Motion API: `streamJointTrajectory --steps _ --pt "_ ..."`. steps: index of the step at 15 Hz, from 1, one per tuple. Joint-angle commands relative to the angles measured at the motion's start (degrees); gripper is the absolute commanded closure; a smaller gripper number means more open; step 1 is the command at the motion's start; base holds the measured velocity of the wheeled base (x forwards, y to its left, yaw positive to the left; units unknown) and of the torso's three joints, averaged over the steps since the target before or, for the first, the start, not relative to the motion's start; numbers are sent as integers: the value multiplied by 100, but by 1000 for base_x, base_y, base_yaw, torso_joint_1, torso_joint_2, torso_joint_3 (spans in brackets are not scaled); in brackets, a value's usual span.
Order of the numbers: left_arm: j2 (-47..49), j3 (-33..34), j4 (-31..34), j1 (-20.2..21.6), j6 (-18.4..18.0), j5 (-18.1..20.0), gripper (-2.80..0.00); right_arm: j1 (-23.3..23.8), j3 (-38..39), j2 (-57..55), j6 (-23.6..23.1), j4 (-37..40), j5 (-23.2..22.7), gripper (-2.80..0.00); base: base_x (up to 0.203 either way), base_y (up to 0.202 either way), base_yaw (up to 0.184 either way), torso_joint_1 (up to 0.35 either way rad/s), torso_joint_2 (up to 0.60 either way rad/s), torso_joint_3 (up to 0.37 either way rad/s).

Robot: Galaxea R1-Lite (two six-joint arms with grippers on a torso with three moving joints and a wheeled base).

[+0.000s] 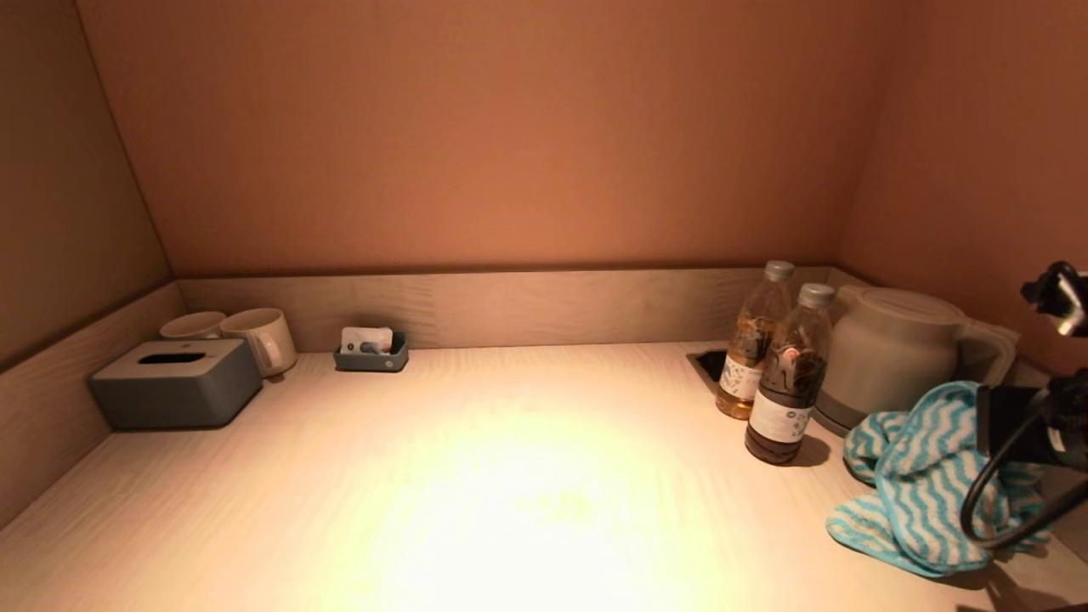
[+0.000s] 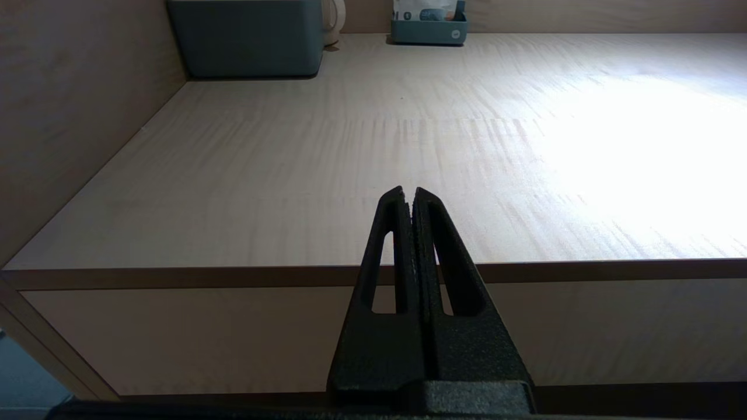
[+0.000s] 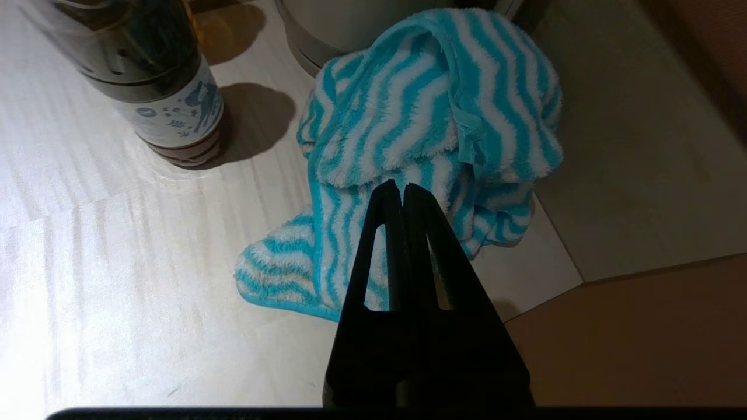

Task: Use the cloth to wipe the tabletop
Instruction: Pick up the tablecloth

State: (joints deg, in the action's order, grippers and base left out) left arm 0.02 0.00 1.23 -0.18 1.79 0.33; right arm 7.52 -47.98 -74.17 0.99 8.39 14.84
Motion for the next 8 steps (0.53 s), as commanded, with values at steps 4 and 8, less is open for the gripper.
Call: streamJointTrajectory --steps 4,8 --pt "-2 0 0 1 5 2 0 110 -71 -792 534 -13 11 0 0 0 0 0 0 0" --pt "-2 0 0 1 5 2 0 110 58 -724 536 21 -16 0 0 0 0 0 0 0"
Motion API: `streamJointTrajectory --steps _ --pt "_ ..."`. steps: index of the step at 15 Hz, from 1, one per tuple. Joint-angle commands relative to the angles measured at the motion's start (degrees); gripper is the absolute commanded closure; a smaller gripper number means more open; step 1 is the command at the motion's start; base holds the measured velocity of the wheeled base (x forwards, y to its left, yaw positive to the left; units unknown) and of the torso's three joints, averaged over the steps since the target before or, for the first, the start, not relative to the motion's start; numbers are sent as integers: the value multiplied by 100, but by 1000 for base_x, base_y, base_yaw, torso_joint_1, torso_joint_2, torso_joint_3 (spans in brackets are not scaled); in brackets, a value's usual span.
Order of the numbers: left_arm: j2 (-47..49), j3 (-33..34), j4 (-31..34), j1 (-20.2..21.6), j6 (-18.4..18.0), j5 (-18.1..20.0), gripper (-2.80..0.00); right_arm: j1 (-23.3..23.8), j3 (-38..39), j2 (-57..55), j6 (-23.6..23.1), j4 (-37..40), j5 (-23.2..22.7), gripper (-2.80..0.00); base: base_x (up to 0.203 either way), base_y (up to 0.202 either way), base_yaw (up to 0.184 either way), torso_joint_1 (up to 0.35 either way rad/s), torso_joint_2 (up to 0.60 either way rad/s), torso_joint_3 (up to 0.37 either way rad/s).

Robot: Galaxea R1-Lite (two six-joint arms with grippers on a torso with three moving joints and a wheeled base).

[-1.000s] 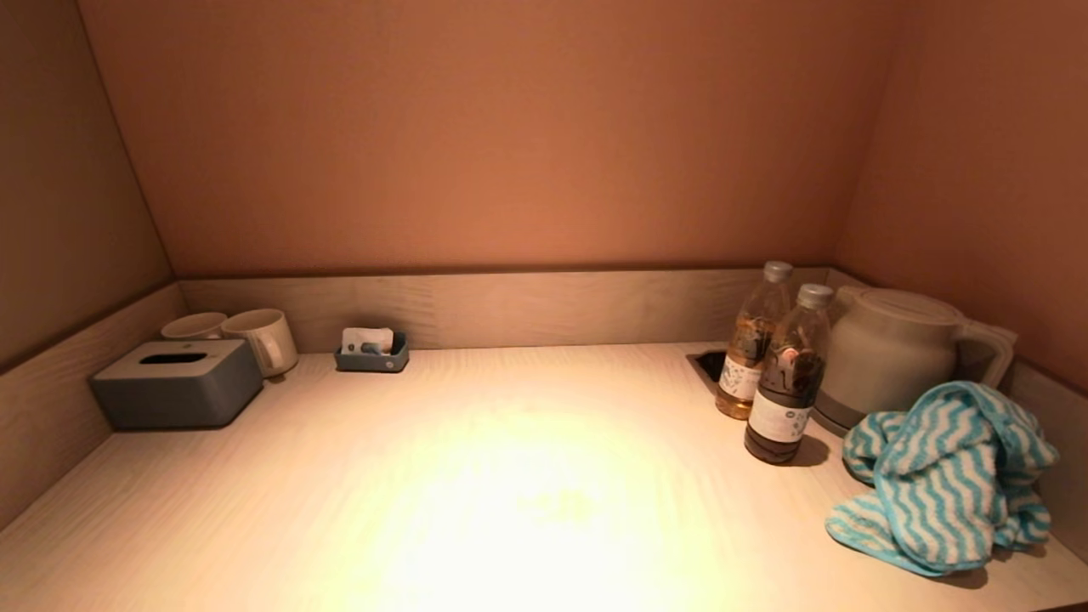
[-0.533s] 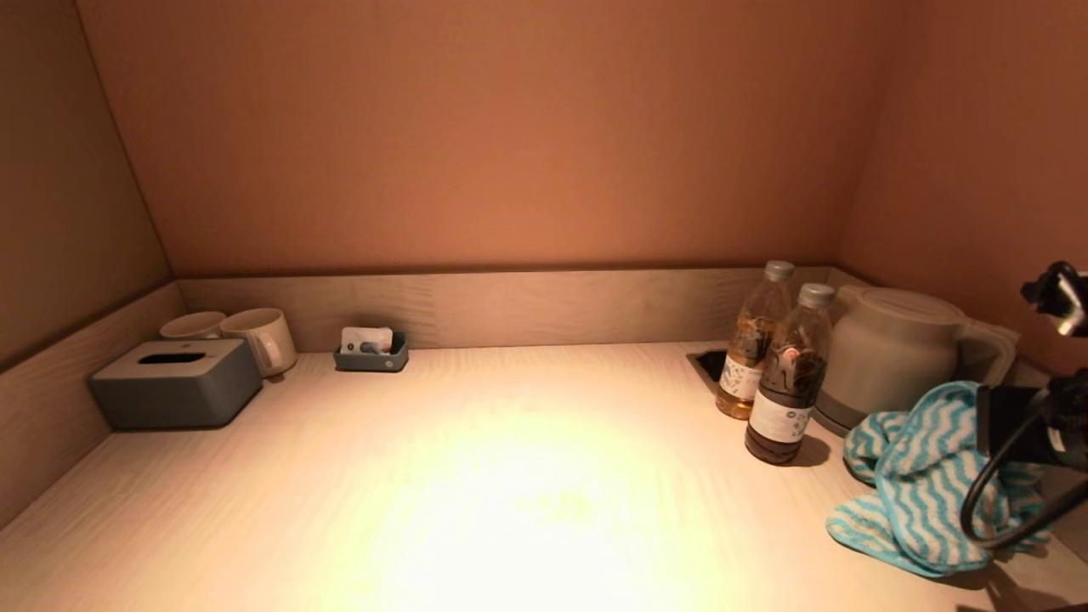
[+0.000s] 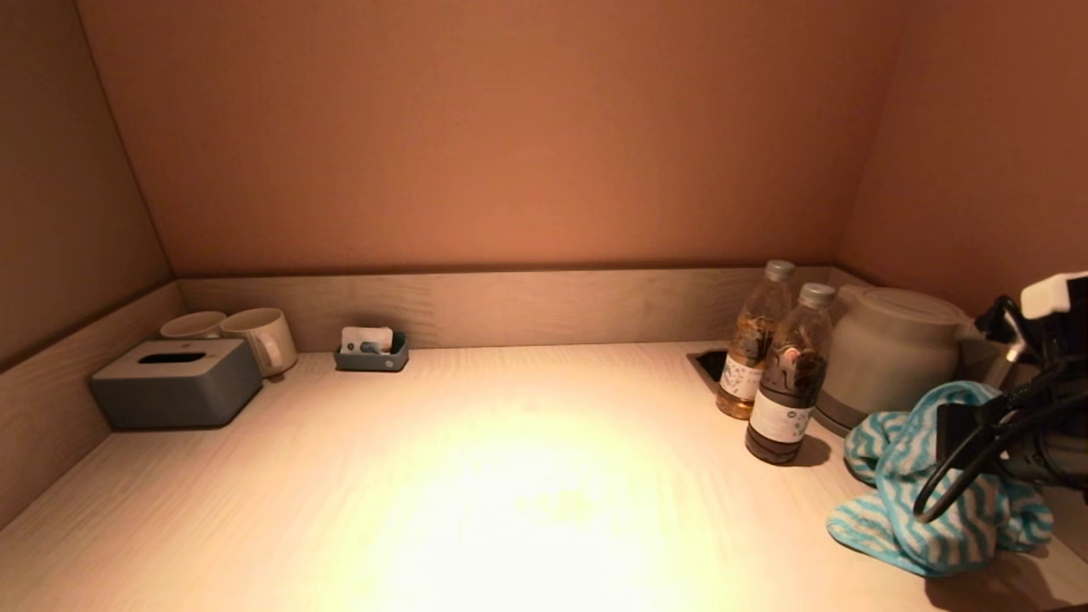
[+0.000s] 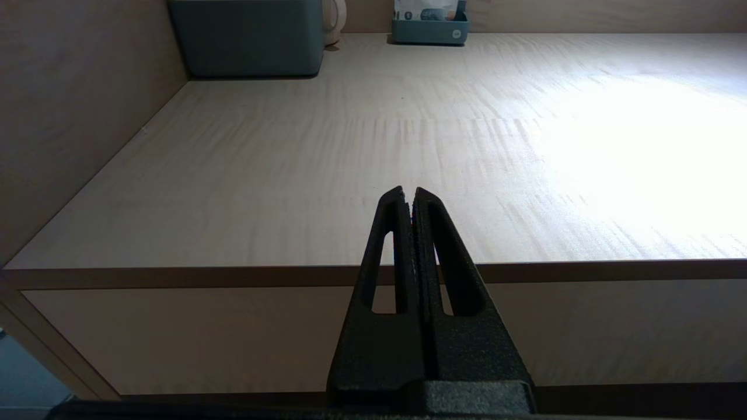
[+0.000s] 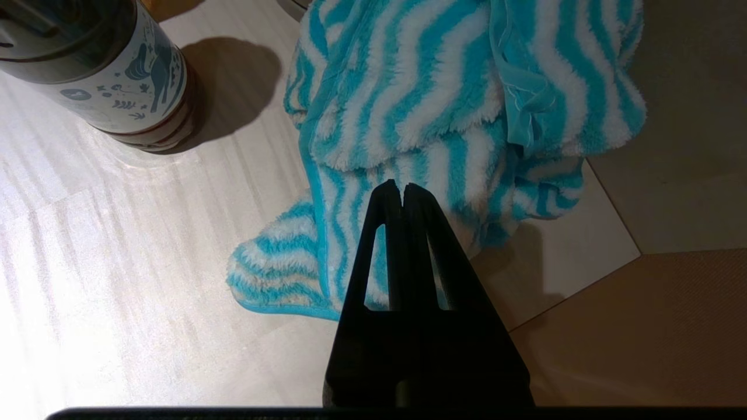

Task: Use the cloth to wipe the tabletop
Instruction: Pick up the tablecloth

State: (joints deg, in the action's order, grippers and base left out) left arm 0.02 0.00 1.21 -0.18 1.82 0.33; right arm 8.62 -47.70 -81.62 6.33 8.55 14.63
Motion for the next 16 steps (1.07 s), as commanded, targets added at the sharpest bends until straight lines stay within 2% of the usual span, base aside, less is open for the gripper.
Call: streamJointTrajectory --steps 1,2,3,8,13,16 --pt "-2 0 2 1 3 2 0 -1 49 36 2 17 8 0 0 0 0 0 0 0" --pt "-2 0 2 1 3 2 0 -1 130 90 4 41 24 0 0 0 0 0 0 0" --pt "-2 0 2 1 3 2 0 -1 138 84 9 42 31 -280 0 0 0 0 0 0" --pt "-2 0 2 1 3 2 0 23 309 25 62 16 2 -280 0 0 0 0 0 0" --pt "-2 0 2 1 3 2 0 376 249 -439 162 -48 -22 -280 0 0 0 0 0 0" --pt "-2 0 2 1 3 2 0 579 183 -829 124 -537 -74 -280 0 0 0 0 0 0"
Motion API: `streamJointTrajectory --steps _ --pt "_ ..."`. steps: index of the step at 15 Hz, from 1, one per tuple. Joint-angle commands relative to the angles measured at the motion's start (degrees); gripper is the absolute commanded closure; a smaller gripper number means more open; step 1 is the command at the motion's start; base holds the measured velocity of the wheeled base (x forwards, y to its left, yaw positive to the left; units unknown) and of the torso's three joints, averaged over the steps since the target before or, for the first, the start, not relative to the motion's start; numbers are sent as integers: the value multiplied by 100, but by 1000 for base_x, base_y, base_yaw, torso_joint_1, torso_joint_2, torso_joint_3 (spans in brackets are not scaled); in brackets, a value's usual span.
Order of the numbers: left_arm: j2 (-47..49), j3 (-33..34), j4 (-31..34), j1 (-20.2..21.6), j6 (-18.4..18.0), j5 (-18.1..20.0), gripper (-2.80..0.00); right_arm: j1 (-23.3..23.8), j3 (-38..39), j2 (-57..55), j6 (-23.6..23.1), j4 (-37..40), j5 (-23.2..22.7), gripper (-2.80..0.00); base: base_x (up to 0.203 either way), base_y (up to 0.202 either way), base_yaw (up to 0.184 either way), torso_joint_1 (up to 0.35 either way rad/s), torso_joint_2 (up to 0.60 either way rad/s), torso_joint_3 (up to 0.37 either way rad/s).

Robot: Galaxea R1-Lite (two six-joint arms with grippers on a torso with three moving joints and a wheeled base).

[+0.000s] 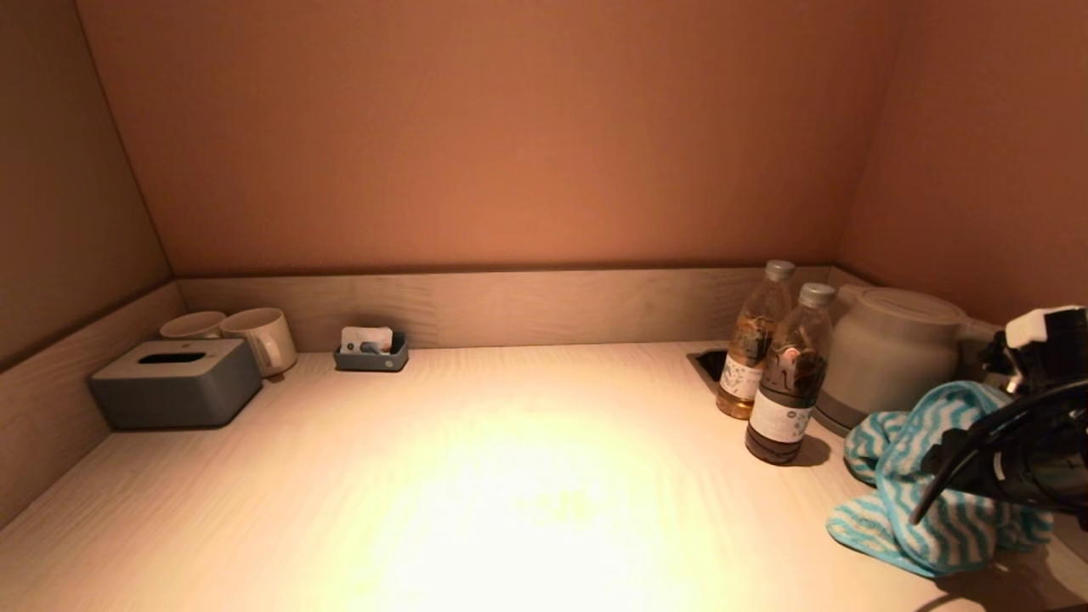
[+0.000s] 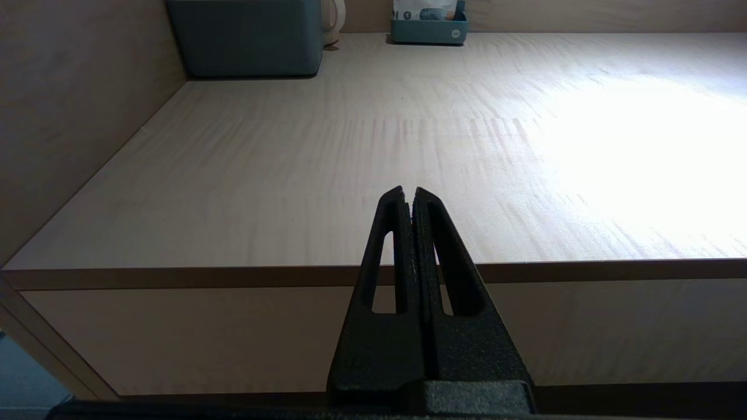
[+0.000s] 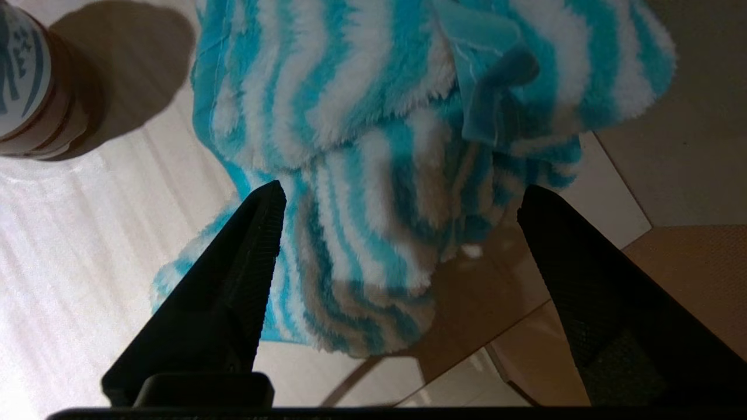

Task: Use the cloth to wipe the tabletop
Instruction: Pick up the tablecloth

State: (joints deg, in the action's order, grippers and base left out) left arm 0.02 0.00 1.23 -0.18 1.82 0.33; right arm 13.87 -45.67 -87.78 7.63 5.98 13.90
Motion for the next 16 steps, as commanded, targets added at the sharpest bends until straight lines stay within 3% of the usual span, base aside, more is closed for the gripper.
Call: streamJointTrajectory --steps 1,3,6,16 --pt "-2 0 0 1 3 2 0 55 -20 -213 -7 -282 -1 -280 0 0 0 0 0 0" --pt "-2 0 0 1 3 -7 0 116 -91 -417 -3 -343 -15 -280 0 0 0 0 0 0" --pt "-2 0 0 1 3 2 0 207 -278 -787 17 -390 -558 -280 0 0 0 0 0 0" --pt "-2 0 0 1 3 -1 0 416 -207 -1590 54 -730 -638 -280 0 0 0 0 0 0"
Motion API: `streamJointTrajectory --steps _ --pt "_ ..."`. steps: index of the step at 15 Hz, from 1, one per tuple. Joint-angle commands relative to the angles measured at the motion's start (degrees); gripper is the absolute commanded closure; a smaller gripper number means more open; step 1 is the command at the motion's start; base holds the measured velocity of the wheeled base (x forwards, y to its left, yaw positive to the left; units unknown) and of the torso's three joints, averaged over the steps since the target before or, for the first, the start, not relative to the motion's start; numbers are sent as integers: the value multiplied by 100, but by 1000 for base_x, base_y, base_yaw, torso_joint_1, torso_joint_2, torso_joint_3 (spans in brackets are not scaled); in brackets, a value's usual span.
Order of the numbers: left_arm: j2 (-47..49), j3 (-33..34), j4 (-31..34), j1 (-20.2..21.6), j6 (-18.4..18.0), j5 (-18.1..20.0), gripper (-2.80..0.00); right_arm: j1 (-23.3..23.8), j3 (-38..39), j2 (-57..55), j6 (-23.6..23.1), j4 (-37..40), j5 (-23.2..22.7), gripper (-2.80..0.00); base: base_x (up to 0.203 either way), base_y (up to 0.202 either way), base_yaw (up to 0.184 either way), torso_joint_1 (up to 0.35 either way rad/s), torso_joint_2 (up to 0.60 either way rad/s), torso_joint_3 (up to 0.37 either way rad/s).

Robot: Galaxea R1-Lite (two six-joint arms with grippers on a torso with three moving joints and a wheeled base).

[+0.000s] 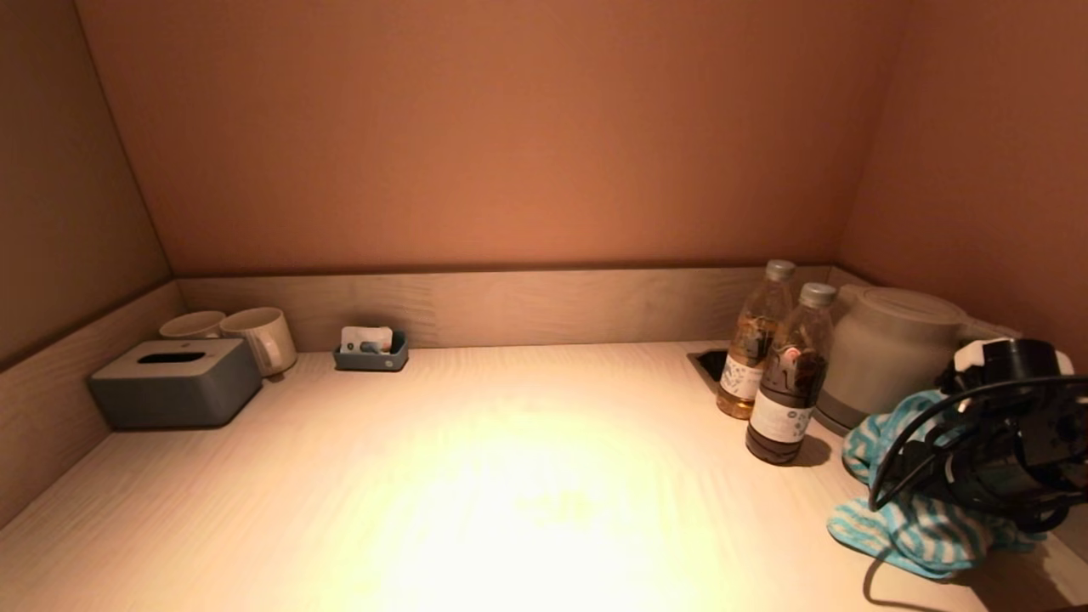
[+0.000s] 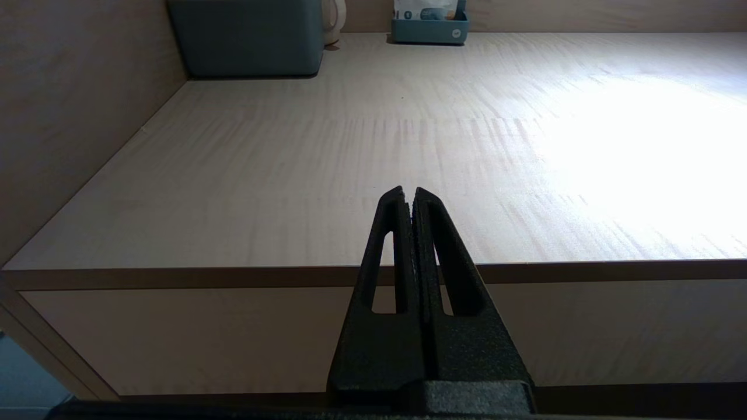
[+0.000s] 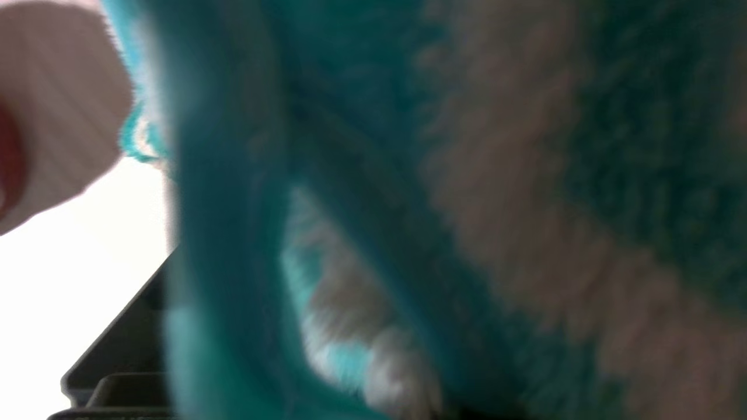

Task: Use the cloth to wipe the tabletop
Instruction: Pick up the tablecloth

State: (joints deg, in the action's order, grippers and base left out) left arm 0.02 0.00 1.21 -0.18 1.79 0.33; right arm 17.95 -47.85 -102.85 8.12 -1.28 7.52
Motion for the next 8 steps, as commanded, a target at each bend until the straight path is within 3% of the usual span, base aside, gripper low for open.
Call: streamJointTrajectory --steps 1,8 --pt "-2 0 2 1 5 2 0 15 21 -86 5 -4 -5 0 0 0 0 0 0 0" --pt "-2 0 2 1 5 2 0 15 214 46 5 -13 -40 0 0 0 0 0 0 0"
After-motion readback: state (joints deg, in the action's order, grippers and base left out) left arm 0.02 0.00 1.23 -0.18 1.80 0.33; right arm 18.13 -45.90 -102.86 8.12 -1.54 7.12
